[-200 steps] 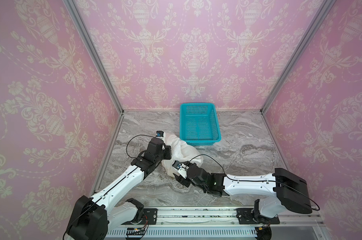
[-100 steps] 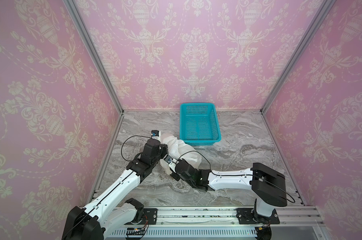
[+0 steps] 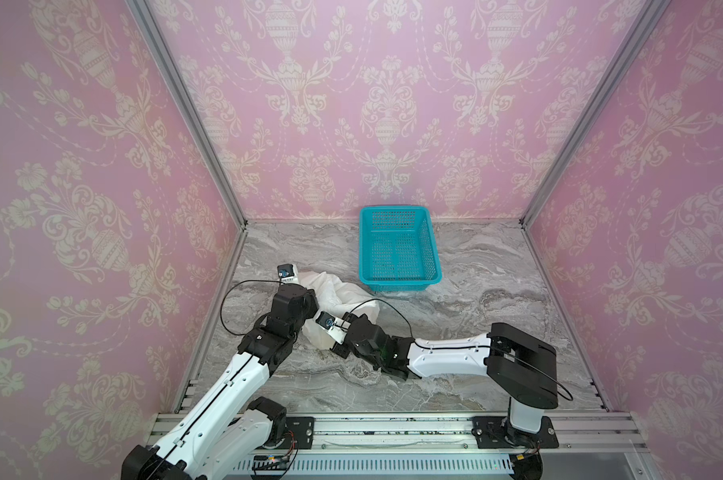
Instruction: Untie the knot of the plastic bag and take out the fruit
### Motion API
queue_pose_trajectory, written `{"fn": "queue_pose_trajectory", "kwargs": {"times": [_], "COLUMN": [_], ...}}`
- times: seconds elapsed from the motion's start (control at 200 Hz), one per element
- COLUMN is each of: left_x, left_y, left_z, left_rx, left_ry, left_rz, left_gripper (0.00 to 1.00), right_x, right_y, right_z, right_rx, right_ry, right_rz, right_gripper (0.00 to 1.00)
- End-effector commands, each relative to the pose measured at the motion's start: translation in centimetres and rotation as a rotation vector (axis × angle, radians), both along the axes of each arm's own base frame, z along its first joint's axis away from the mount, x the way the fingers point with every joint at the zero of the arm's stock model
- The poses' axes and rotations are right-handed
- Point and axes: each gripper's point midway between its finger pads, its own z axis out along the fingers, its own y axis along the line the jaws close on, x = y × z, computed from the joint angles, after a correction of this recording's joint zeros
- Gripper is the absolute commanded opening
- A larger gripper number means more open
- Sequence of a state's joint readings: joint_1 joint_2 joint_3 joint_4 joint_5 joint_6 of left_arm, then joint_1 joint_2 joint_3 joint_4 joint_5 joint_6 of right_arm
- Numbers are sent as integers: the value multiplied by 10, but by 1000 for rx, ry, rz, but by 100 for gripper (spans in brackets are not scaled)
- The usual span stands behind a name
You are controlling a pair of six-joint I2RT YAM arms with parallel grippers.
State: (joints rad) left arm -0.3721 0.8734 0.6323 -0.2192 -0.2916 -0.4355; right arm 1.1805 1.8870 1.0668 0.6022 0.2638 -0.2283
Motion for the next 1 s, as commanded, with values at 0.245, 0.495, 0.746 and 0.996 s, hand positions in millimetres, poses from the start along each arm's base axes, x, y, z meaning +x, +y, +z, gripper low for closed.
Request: {"fn": "queue_pose_trajectory", "kwargs": {"times": [0.245, 0.495, 0.746, 0.996], "left_x": [-16, -15, -16, -18], "left_y": [46, 48, 50, 53], "left_z": [7, 5, 6, 7], "left_rx": [39, 42, 47, 52], "left_ry": [-31, -30, -36, -43], "left_rz": [194, 198, 206, 217], "left_gripper": [0, 0, 0, 0], "right_x": [25, 55, 77, 59], "right_y": [103, 133, 143, 144], "right_z": [12, -10, -40, -63], "right_rx": [53, -3, -55, -97], "right_ry": [-159, -214, -189, -160], "right_rz": [290, 299, 283, 299], "right_gripper": [0, 0, 0, 0]}}
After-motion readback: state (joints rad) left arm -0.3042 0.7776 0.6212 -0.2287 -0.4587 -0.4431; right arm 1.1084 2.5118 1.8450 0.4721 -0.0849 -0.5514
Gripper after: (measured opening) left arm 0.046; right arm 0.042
